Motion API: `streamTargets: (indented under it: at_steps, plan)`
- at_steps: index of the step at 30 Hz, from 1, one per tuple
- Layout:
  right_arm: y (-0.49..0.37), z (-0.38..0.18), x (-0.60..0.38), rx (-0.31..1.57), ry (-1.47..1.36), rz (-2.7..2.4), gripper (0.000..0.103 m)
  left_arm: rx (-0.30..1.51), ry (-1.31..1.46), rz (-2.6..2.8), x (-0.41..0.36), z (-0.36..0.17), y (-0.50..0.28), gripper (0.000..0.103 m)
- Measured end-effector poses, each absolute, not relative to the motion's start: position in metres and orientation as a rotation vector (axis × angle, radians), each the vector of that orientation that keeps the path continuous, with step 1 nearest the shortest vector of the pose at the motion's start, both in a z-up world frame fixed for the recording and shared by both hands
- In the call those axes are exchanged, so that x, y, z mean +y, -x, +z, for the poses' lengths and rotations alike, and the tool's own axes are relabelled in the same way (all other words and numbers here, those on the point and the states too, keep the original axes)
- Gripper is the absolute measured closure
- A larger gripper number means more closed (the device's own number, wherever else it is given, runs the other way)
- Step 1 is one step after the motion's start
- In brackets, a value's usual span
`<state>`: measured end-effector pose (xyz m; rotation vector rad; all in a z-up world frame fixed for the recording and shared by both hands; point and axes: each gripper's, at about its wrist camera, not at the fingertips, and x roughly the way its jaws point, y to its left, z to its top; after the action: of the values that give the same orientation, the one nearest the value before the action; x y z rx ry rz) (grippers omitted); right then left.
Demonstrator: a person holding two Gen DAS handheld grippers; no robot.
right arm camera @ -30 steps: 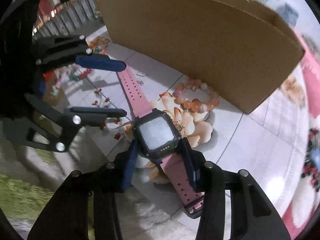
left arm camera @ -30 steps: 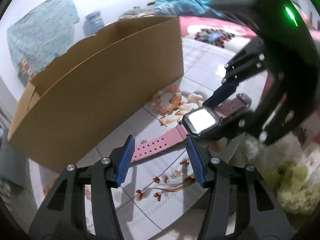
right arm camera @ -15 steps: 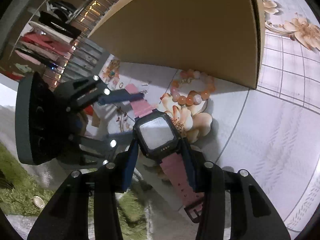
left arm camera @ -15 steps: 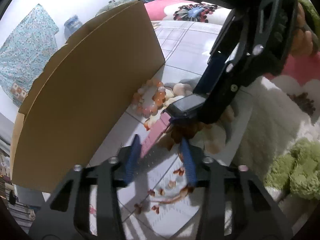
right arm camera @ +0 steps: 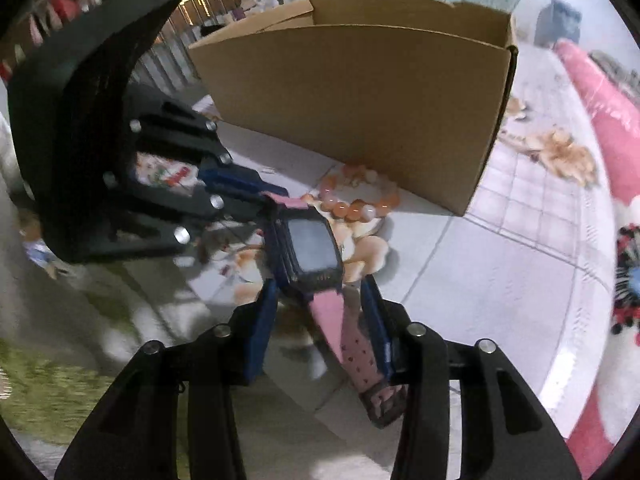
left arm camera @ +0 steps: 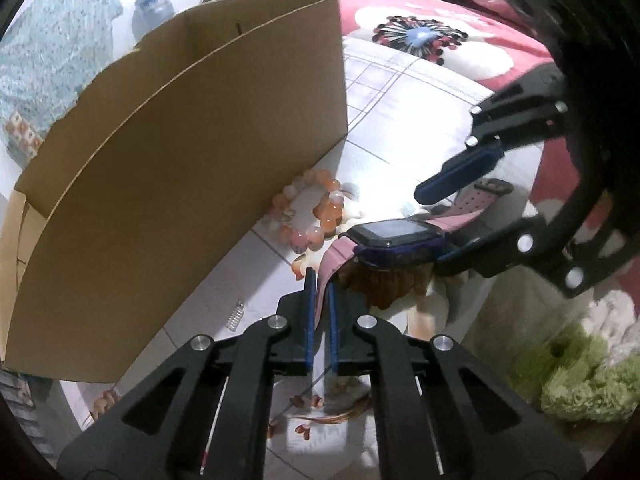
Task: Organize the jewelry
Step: 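Close the left gripper on the watch strap beside the right gripper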
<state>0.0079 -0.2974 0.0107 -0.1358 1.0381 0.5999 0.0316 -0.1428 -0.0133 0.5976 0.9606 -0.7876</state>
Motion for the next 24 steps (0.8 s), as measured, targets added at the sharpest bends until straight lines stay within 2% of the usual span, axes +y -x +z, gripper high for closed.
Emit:
streamTargets:
  at_steps: [3, 8, 9, 10, 17, 24]
  plan:
    - [-0.009, 0.011, -0.305, 1.038, 0.139, 0.583, 0.081, 1.013, -0.568, -0.778, -0.146, -0.01, -0.04, 0.099]
    - [-0.017, 0.031, -0.333, 1.029, -0.015, 0.612, 0.086, 1.082, -0.484, -0.777, -0.152, 0.001, -0.057, 0.101]
    - [-0.019, 0.035, -0.341, 1.031, -0.045, 0.619, 0.09, 1.093, -0.459, -0.777, -0.151, 0.005, -0.06, 0.101]
    - [-0.023, 0.04, -0.35, 1.031, -0.079, 0.613, 0.097, 1.101, -0.437, -0.777, -0.149, 0.009, -0.064, 0.101]
    - [-0.028, 0.078, -0.349, 1.007, -0.192, 0.606, 0.097, 1.075, -0.296, -0.805, -0.133, 0.062, -0.065, 0.101]
    - [-0.021, 0.152, -0.331, 0.911, -0.168, 0.597, 0.097, 0.997, -0.181, -0.852, -0.103, 0.126, -0.062, 0.101]
